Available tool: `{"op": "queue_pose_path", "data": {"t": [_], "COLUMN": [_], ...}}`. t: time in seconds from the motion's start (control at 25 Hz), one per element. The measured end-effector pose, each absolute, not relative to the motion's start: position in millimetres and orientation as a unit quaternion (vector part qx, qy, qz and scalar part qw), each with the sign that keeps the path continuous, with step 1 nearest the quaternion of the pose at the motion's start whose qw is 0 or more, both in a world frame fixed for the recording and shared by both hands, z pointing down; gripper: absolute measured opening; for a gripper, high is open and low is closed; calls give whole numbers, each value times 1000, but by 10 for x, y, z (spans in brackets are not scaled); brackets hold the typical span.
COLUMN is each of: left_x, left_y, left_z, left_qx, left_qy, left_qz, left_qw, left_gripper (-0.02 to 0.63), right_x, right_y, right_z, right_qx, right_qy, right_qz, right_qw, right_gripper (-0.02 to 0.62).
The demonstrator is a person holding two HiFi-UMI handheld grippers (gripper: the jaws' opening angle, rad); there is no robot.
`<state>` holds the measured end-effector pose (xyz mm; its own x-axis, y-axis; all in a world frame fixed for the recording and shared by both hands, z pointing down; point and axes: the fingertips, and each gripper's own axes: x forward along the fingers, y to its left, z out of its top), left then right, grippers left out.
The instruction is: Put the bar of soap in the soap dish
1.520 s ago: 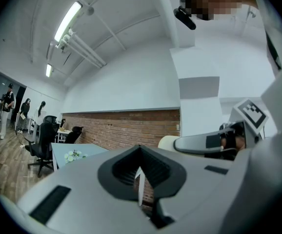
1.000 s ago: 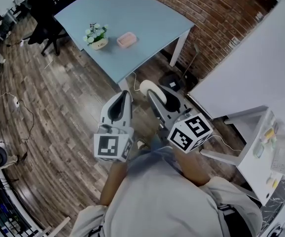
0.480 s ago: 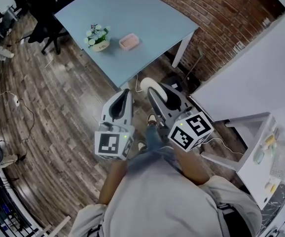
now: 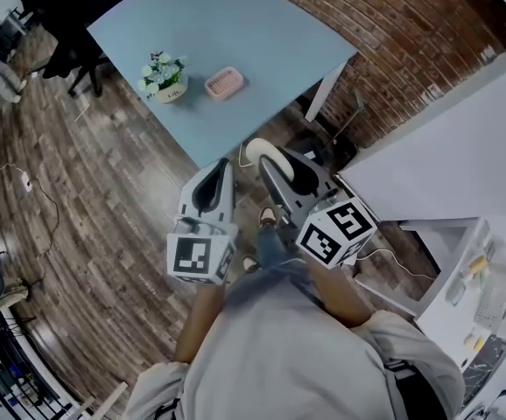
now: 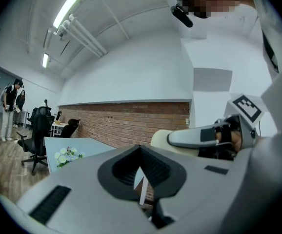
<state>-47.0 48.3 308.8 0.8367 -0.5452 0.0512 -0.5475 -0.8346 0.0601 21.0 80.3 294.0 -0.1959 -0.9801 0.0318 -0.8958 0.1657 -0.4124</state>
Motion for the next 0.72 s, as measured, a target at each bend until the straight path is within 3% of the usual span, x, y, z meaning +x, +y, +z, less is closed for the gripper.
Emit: {"op": "queue_pose_path", "data": {"t": [0.72], "left_x": [191], "left_y": [-368], "left_z": [3186], "left_qx": [944], "left_qy": [-323], "left_qz": [43], "left_qw": [43], "left_gripper": [3], "right_x": [897], "right_y": [-123], "right_z": [3060], "right_qx": [-588], "right_qy": [775], "right_qz": [-196], "right_qw": [121], "right_gripper": [115]}}
